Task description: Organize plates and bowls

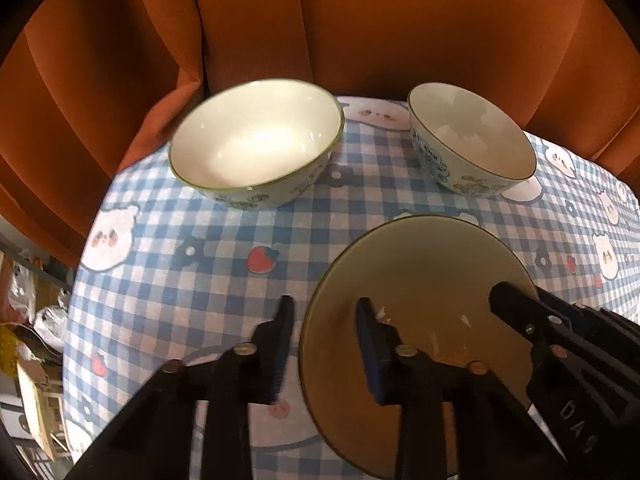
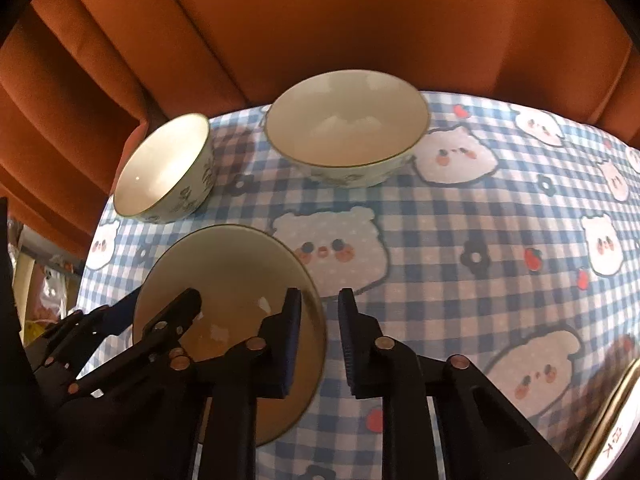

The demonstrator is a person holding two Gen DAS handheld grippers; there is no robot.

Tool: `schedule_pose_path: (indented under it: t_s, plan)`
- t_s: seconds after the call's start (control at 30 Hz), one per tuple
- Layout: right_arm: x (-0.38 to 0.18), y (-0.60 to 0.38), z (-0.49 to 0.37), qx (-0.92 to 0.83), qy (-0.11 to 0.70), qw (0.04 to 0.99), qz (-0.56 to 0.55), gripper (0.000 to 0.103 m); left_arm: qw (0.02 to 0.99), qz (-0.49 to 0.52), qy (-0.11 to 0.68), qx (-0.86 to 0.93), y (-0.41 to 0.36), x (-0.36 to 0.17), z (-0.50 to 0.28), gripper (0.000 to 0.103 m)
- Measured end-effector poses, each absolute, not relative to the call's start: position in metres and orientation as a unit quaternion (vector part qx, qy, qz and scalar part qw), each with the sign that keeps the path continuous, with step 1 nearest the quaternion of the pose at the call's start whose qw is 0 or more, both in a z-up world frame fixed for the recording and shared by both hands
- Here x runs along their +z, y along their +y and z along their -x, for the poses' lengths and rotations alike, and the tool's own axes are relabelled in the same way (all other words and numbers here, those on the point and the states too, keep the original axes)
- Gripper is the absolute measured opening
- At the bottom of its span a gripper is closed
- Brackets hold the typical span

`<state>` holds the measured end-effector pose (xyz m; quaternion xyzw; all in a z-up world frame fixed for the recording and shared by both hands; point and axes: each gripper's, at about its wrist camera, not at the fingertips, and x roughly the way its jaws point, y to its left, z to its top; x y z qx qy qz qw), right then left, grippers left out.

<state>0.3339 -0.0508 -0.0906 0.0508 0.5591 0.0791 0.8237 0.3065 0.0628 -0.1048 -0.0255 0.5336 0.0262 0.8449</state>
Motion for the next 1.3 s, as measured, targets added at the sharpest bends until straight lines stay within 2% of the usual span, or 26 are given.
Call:
schedule_pose_path:
  t_s: [0.47,1.3]
  plan:
    - [-0.088,-0.051,-0.33,0.086,0.565,0.82,-0.04,0.016,0.844,0.028,0.534,0.031,0.057,-0.094,-0.295,0.022]
    - [-0.025,-0.106,-0.244,0.048,0.528,0.847,-0.044,0.016,0.871,0.02,0.491,-0.01,-0.004,-0.036,-0.215,0.022]
